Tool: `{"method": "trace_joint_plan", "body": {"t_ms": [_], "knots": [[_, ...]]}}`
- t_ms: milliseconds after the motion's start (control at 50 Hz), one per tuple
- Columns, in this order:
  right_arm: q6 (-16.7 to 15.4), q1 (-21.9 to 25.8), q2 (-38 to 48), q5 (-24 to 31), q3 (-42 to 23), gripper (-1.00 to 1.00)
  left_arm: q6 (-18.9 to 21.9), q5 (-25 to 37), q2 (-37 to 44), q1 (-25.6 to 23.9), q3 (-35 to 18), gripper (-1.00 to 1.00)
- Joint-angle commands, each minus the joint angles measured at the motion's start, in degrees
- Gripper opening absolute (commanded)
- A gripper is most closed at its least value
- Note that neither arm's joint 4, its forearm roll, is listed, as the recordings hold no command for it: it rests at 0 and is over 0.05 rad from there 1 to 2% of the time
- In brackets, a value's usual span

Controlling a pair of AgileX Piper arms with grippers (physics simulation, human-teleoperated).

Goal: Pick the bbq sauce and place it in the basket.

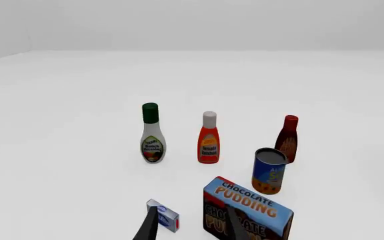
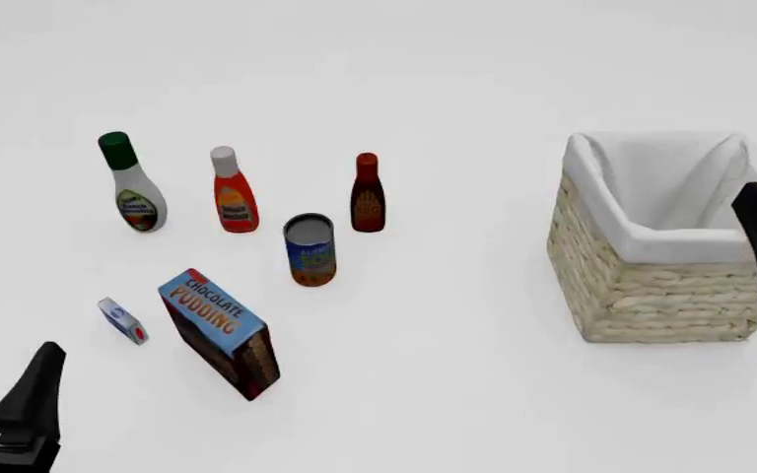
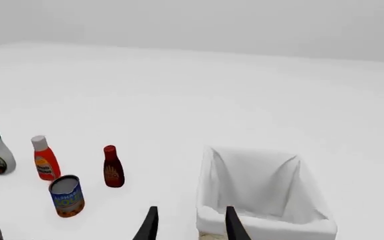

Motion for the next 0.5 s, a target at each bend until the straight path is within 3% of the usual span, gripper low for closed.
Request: {"method": "trace_joint_plan", "body": {"t_ms": [20,120,240,400,500], "knots": [[-0.31,4.68,11.19,5.27,-12.60,1.00,0.02,0.00,0.01,0.00,0.00,1.00],[-2.45,5.65,15.33,5.95,-16.10,1.00,0.01,0.00,0.00,0.00,0.00,1.00],[-1.87,8.32,20.11,7.69,-20.75,1.00,0.00,0.00,-0.01,0.00,0.00,1.00],[-6.04,10.94,30.65,8.52,-27.79,1.00,-0.02,0.00,0.00,-0.01,0.00,1.00],[-6.74,12.39,36.11,9.26,-31.42,1.00,-0.01,0.00,0.00,0.00,0.00,1.00]]}}
